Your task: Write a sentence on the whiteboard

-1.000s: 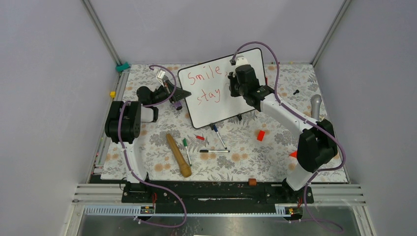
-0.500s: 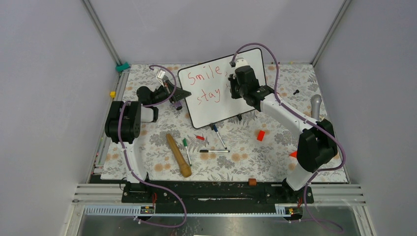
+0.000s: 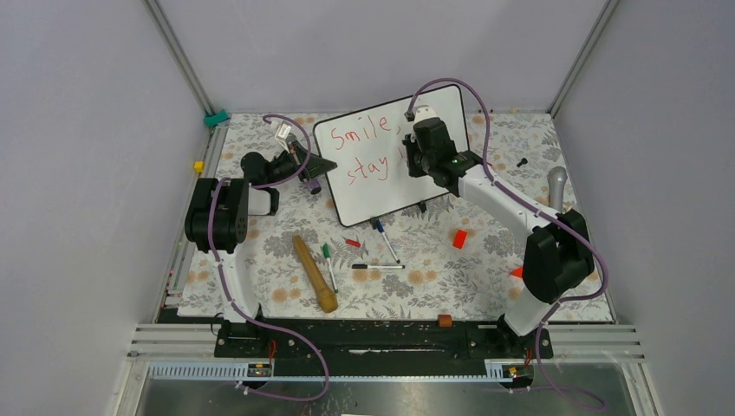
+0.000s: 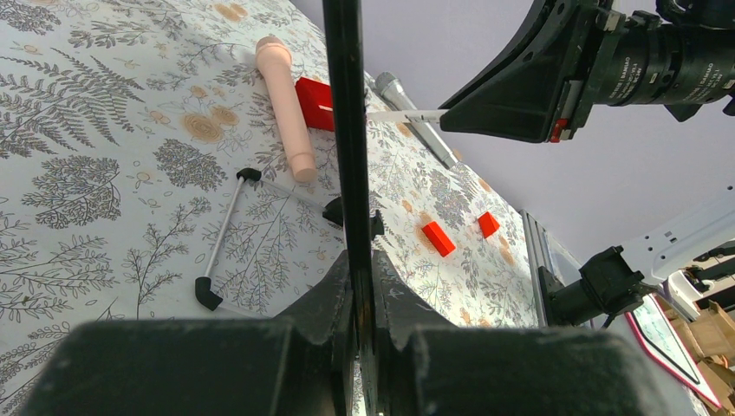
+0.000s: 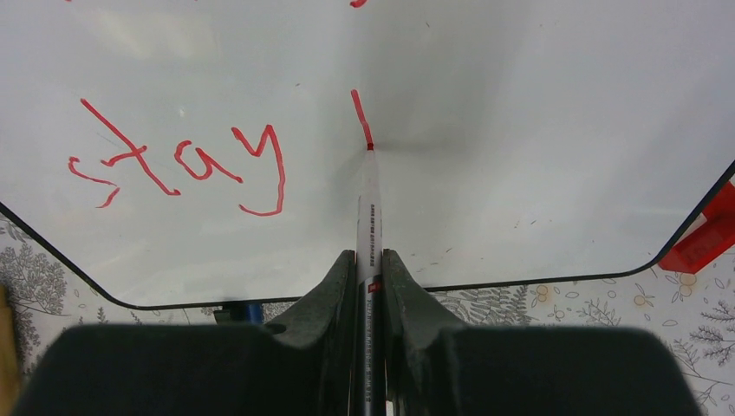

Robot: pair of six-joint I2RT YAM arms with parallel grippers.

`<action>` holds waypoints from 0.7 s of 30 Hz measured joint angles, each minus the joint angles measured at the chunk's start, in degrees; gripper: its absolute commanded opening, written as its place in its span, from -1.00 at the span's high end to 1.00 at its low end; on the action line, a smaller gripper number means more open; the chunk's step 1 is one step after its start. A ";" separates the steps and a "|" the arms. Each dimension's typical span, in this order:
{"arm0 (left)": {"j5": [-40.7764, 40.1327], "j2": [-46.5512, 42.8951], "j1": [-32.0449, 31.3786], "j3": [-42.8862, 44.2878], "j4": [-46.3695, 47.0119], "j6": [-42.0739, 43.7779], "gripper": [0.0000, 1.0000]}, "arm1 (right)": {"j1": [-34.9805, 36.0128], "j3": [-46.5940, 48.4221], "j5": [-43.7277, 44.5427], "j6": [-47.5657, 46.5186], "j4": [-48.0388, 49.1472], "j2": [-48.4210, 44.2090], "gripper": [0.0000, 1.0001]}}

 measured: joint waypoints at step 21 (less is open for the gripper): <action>-0.11 0.00 0.00 0.00 -0.07 -0.11 1.00 | 0.00 1.51 0.04 -0.28 -3.28 1.18 1.00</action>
